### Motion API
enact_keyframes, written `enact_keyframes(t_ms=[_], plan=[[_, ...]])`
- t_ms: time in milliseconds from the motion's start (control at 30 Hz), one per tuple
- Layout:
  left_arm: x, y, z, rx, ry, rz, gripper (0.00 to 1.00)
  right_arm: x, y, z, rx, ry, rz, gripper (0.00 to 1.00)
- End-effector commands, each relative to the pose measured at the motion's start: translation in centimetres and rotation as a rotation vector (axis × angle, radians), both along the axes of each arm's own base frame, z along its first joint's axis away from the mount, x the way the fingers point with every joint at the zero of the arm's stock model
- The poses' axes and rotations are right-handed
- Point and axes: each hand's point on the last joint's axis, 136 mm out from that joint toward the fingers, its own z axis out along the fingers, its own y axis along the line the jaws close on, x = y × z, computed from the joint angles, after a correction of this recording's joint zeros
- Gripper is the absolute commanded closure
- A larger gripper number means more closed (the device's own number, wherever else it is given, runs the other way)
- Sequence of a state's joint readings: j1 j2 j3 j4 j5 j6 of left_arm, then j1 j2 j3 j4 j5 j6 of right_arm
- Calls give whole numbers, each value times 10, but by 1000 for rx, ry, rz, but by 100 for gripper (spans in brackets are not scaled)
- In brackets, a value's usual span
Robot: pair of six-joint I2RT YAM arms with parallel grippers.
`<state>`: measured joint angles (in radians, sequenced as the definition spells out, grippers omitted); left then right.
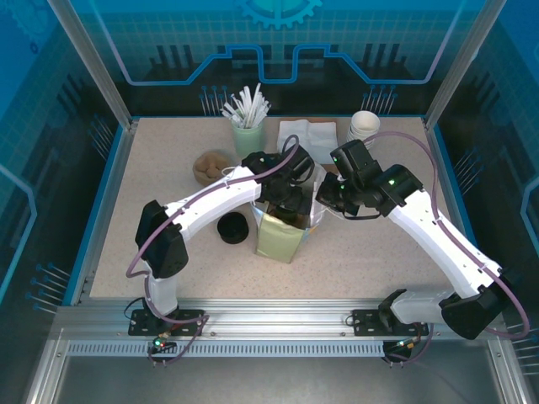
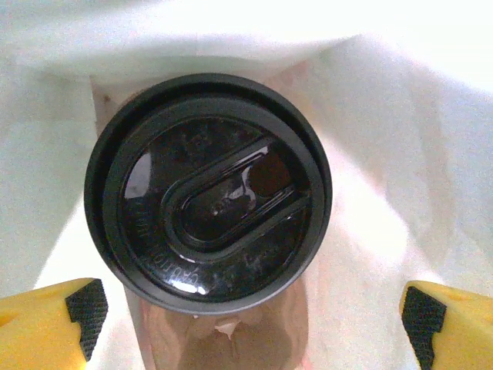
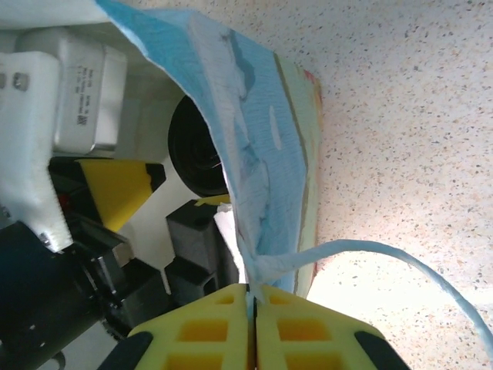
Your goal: Pack the takeout coffee
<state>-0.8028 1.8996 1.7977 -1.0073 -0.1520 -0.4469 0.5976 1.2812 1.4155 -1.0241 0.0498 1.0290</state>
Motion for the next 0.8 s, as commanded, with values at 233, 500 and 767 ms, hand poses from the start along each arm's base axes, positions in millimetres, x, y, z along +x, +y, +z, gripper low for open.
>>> enact_keyframes(t_ms=[233, 500, 767], plan=[[3, 9, 35, -32, -21, 57, 1, -10, -15, 12, -102, -5, -1, 97], [5, 4, 77, -161, -109, 64, 1, -10, -17, 19, -92, -3, -28, 97], [5, 6, 77, -135, -105, 69, 1, -8, -16, 35, -67, -32, -43, 98]])
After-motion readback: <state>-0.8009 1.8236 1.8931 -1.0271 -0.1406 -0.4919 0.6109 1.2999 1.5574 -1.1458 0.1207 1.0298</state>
